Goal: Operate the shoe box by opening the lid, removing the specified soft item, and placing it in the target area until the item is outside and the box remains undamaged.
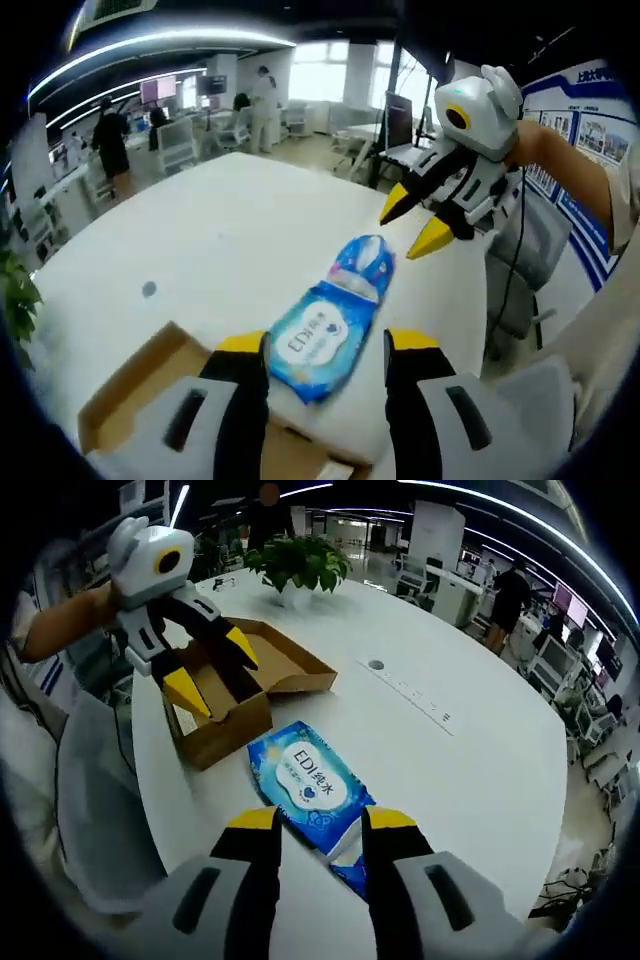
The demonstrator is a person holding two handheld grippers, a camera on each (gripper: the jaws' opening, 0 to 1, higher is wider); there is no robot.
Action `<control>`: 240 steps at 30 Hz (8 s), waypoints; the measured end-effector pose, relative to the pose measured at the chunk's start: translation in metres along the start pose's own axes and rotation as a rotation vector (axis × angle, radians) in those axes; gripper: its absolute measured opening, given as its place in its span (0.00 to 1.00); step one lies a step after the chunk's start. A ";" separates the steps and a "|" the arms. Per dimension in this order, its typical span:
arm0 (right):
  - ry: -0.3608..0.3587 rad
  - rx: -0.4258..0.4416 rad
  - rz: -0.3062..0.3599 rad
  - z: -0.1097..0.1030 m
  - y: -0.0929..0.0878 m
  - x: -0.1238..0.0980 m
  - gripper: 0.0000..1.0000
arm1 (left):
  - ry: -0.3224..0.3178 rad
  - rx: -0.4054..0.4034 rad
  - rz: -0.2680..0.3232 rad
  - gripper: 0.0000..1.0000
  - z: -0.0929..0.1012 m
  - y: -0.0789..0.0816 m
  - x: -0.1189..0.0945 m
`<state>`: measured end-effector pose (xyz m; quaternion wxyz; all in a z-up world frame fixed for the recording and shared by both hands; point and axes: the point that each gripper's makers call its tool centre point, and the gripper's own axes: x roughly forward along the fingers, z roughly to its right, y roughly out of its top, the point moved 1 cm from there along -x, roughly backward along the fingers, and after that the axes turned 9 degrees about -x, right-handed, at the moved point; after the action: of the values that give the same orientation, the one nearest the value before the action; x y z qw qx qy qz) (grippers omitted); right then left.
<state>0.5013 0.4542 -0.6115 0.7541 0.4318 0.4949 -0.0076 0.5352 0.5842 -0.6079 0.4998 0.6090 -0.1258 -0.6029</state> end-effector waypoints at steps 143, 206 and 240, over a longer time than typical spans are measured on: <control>0.507 -0.538 -0.108 -0.178 0.101 0.168 0.15 | 0.537 -0.497 -0.010 0.05 -0.167 -0.246 -0.201; 0.185 -0.532 -0.028 0.004 0.098 0.033 0.15 | 0.534 -0.515 -0.052 0.05 -0.165 -0.247 -0.200; 0.156 -0.510 -0.136 0.088 -0.004 0.064 0.15 | 0.549 -0.529 -0.072 0.04 -0.167 -0.247 -0.199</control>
<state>0.5971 0.4200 -0.6499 0.7957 0.1929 0.5653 0.1001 0.5193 0.9267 -0.7127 0.6332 0.6019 0.1945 -0.4461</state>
